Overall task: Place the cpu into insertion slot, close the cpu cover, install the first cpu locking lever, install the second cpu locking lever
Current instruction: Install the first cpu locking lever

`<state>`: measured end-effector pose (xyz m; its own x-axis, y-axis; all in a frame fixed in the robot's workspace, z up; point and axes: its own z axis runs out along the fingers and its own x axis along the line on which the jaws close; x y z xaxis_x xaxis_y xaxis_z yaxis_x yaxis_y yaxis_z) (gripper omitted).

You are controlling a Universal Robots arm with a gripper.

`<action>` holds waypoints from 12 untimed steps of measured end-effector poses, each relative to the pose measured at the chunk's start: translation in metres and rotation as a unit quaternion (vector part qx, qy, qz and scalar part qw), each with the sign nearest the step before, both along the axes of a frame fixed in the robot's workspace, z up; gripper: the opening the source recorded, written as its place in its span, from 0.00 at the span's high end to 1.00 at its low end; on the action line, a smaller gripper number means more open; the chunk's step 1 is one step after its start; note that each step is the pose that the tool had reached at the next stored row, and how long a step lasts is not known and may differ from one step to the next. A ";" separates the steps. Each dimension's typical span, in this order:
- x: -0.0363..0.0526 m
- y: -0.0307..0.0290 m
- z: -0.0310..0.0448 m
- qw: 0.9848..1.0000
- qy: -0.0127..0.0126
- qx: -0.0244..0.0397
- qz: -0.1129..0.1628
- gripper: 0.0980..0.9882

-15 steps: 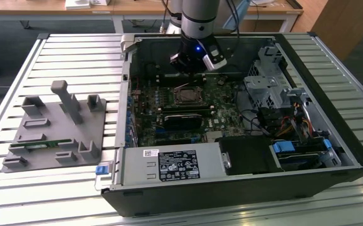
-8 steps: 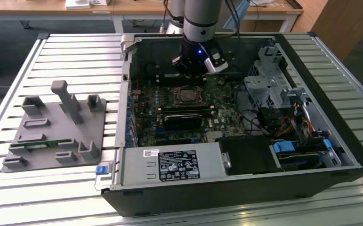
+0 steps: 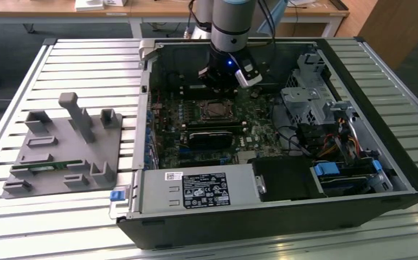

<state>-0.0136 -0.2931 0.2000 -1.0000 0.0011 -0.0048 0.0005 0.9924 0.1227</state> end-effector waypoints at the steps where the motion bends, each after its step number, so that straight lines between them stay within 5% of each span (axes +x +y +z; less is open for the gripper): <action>1: 0.0000 0.0000 -0.0003 1.000 0.000 0.000 0.000 0.99; 12: 0.0000 0.0006 -0.0002 1.000 0.000 -0.005 0.000 0.99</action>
<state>-0.0135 -0.2924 0.1998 -1.0000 0.0011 -0.0047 0.0005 0.9936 0.1127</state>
